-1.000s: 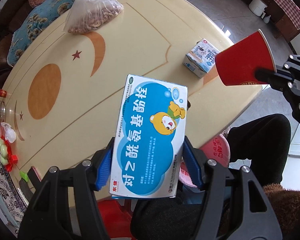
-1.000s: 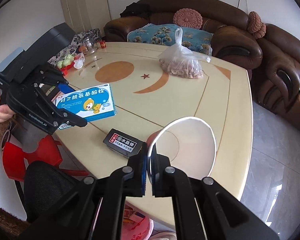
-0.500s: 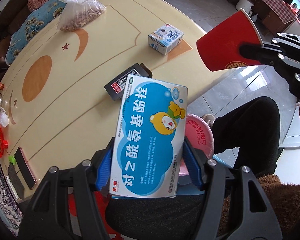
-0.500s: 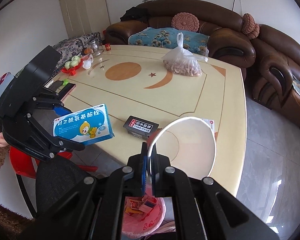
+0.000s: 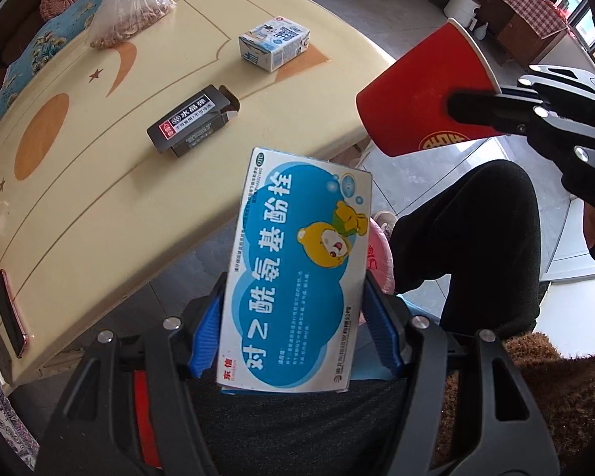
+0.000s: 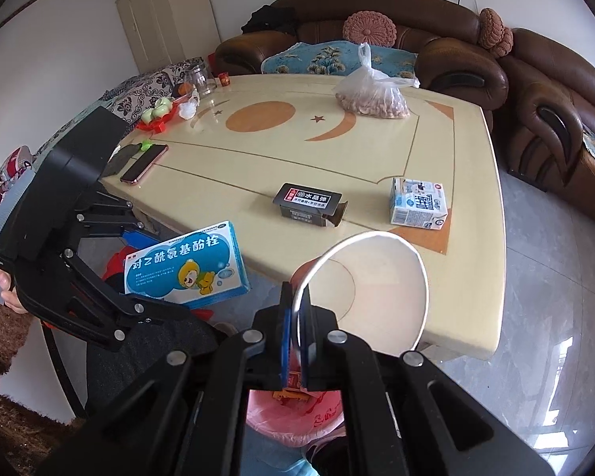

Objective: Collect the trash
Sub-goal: 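Lift the medicine box and red cup and carry both toward the pink bin, then open the left gripper to drop the medicine box while the right gripper drops the red cup into the bin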

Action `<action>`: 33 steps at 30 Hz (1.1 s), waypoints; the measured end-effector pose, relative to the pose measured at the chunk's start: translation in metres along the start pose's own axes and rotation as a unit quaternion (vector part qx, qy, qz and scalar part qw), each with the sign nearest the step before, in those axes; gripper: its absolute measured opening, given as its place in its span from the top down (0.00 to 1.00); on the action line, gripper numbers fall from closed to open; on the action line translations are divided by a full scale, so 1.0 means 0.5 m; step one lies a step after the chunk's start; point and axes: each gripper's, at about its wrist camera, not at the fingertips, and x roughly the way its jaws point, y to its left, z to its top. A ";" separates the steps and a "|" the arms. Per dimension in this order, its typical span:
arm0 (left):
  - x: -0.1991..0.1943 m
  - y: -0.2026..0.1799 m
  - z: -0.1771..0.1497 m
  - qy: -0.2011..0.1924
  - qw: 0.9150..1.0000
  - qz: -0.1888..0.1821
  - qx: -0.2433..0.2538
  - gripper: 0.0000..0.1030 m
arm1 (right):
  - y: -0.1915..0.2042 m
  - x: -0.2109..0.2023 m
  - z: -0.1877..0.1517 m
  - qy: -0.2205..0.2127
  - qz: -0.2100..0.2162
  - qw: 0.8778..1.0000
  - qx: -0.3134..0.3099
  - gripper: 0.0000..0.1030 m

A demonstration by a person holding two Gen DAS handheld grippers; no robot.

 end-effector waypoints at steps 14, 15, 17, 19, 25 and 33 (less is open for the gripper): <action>0.133 -0.035 -0.062 0.036 0.999 -0.022 0.010 0.39 | 0.035 0.084 -0.107 0.043 0.015 0.999 0.012 0.96; 0.143 -0.035 -0.064 0.040 0.999 -0.023 0.011 0.39 | 0.034 0.091 -0.114 0.047 0.016 0.999 0.015 0.96; 0.165 -0.033 -0.068 0.047 0.998 -0.029 0.007 0.39 | 0.033 0.105 -0.127 0.052 0.013 0.998 0.018 0.96; 0.192 -0.032 -0.072 0.058 0.998 -0.037 0.003 0.39 | 0.031 0.120 -0.141 0.056 0.010 0.998 0.021 0.96; 0.282 -0.034 -0.083 0.090 0.995 -0.048 -0.006 0.39 | 0.012 0.178 -0.188 0.078 0.021 0.995 0.055 0.96; 0.410 -0.017 -0.107 0.138 0.983 -0.106 -0.059 0.39 | -0.027 0.256 -0.242 0.103 0.025 0.989 0.102 0.96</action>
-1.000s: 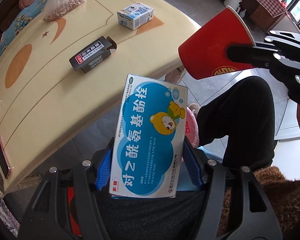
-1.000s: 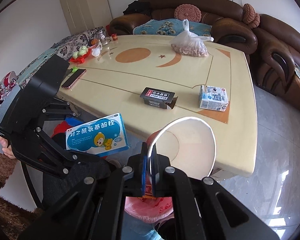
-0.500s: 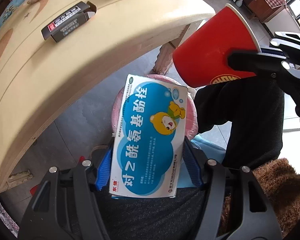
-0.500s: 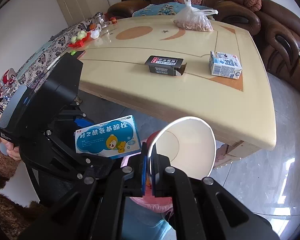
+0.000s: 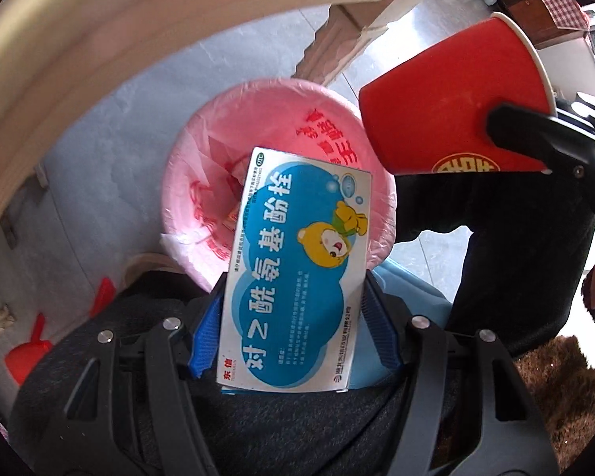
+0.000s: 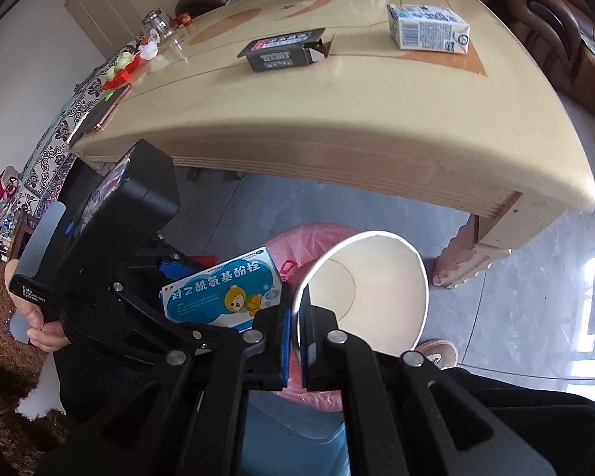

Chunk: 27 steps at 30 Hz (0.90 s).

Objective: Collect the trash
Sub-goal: 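Open the left gripper to drop the medicine box while the right gripper drops the red cup into the bin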

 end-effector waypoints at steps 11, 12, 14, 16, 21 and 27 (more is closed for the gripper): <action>0.130 0.053 0.033 0.057 0.996 -0.022 -0.060 0.39 | -0.047 0.122 -0.027 0.036 -0.010 0.999 0.022 0.96; 0.139 0.059 0.037 0.062 0.996 -0.023 -0.061 0.39 | -0.052 0.131 -0.029 0.038 -0.012 0.999 0.024 0.96; 0.159 0.070 0.042 0.075 0.994 -0.029 -0.073 0.39 | -0.063 0.153 -0.032 0.045 -0.012 0.998 0.030 0.96; 0.175 0.074 0.047 0.084 0.993 -0.023 -0.074 0.39 | -0.075 0.173 -0.035 0.054 -0.007 0.998 0.039 0.96; 0.216 0.084 0.053 0.114 0.990 -0.009 -0.084 0.39 | -0.091 0.211 -0.039 0.073 -0.003 0.996 0.049 0.96; 0.221 0.085 0.059 0.118 0.989 -0.013 -0.086 0.39 | -0.095 0.235 -0.042 0.089 0.003 0.995 0.050 0.96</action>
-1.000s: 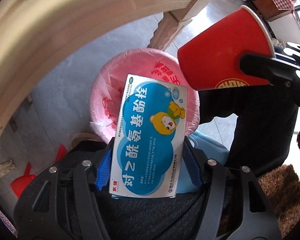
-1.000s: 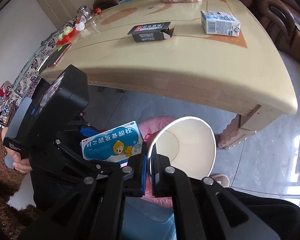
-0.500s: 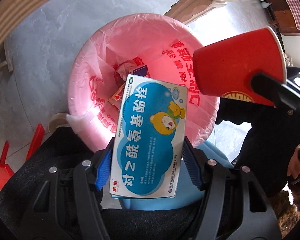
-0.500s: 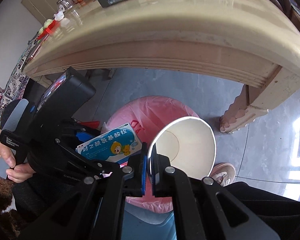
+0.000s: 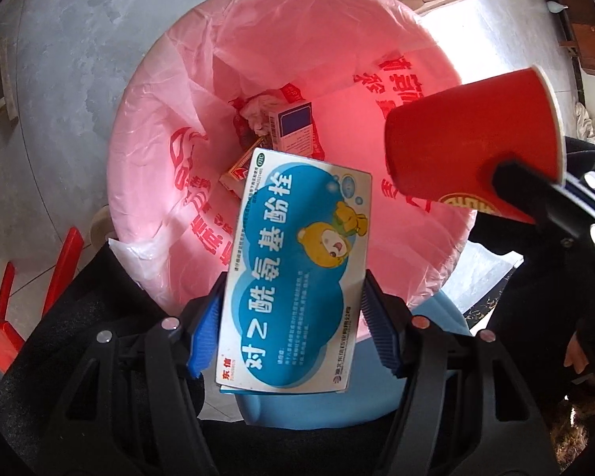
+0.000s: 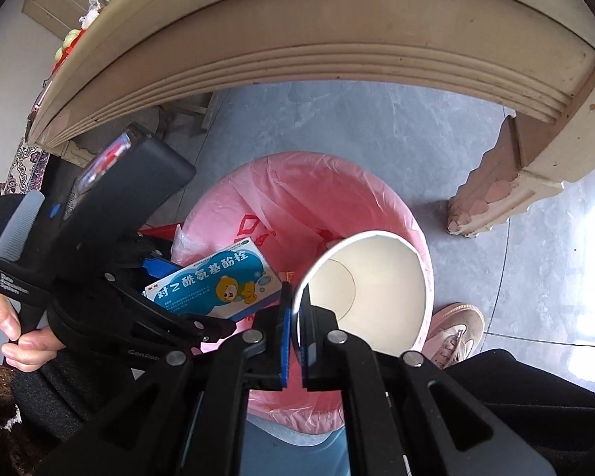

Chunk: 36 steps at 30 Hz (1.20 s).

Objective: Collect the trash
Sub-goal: 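Open the left gripper to drop the medicine box while the right gripper drops the red cup into the bin, then move both open grippers back over the table toward the black box and milk carton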

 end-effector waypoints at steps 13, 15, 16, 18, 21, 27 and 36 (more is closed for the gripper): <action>-0.010 0.006 0.008 0.004 1.000 -0.006 -0.014 0.31 | 0.000 0.014 -0.002 0.005 0.000 1.000 -0.008 0.95; -0.011 0.004 0.006 0.004 1.000 -0.002 -0.013 0.31 | 0.001 0.014 -0.002 0.005 -0.004 1.000 -0.009 0.93; -0.010 0.003 0.006 0.003 1.000 0.003 -0.011 0.30 | 0.000 0.015 -0.001 0.007 -0.002 1.000 -0.007 0.91; -0.008 0.002 0.006 0.006 1.000 0.003 -0.012 0.30 | -0.002 0.016 -0.001 0.007 -0.003 1.000 -0.004 0.85; -0.012 0.004 0.008 0.004 1.000 0.004 -0.014 0.30 | -0.004 0.016 -0.001 0.006 -0.005 1.000 -0.002 0.79; -0.012 0.008 0.008 0.002 1.000 0.006 -0.017 0.30 | -0.008 0.012 -0.001 0.000 -0.010 1.000 0.000 0.58; -0.016 0.008 0.003 -0.004 1.000 0.026 -0.013 0.29 | -0.008 0.014 -0.003 0.004 -0.011 1.000 -0.002 0.51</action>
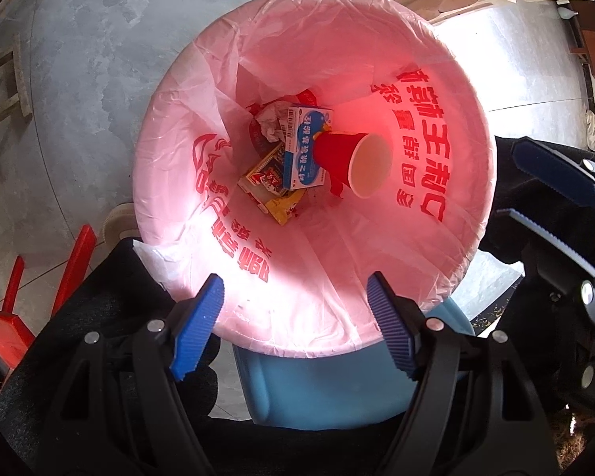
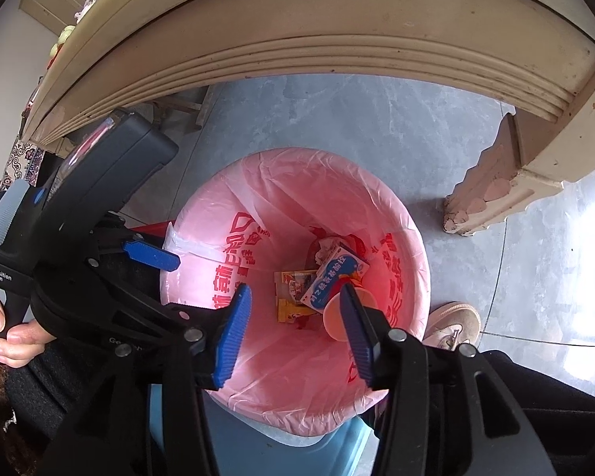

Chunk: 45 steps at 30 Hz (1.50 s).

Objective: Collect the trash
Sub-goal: 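Move both open grippers back over the table toward the black box and milk carton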

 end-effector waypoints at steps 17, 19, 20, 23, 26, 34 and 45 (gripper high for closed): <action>-0.341 -0.066 -0.202 -0.144 0.982 0.062 0.106 0.29 | 0.047 -0.229 0.011 -0.033 0.038 0.996 -0.076 0.32; -0.425 -0.077 -0.224 -0.162 0.975 0.087 0.128 0.29 | 0.060 -0.309 0.027 -0.051 0.031 0.992 -0.113 0.28; -0.466 -0.084 -0.235 -0.170 0.971 0.100 0.139 0.28 | 0.068 -0.353 0.036 -0.061 0.028 0.989 -0.130 0.28; -0.601 -0.107 -0.272 -0.200 0.955 0.129 0.180 0.21 | 0.087 -0.468 0.068 -0.083 0.031 0.982 -0.168 0.24; -0.697 -0.128 -0.293 -0.223 0.940 0.152 0.210 0.21 | 0.103 -0.566 0.101 -0.092 0.050 0.974 -0.200 0.24; -0.811 -0.151 -0.251 -0.219 0.915 0.222 0.254 0.20 | 0.127 -0.728 0.211 -0.117 0.034 0.960 -0.251 0.16; -0.800 -0.141 -0.166 -0.192 0.894 0.234 0.330 0.20 | 0.139 -0.738 0.312 -0.087 0.021 0.945 -0.315 0.16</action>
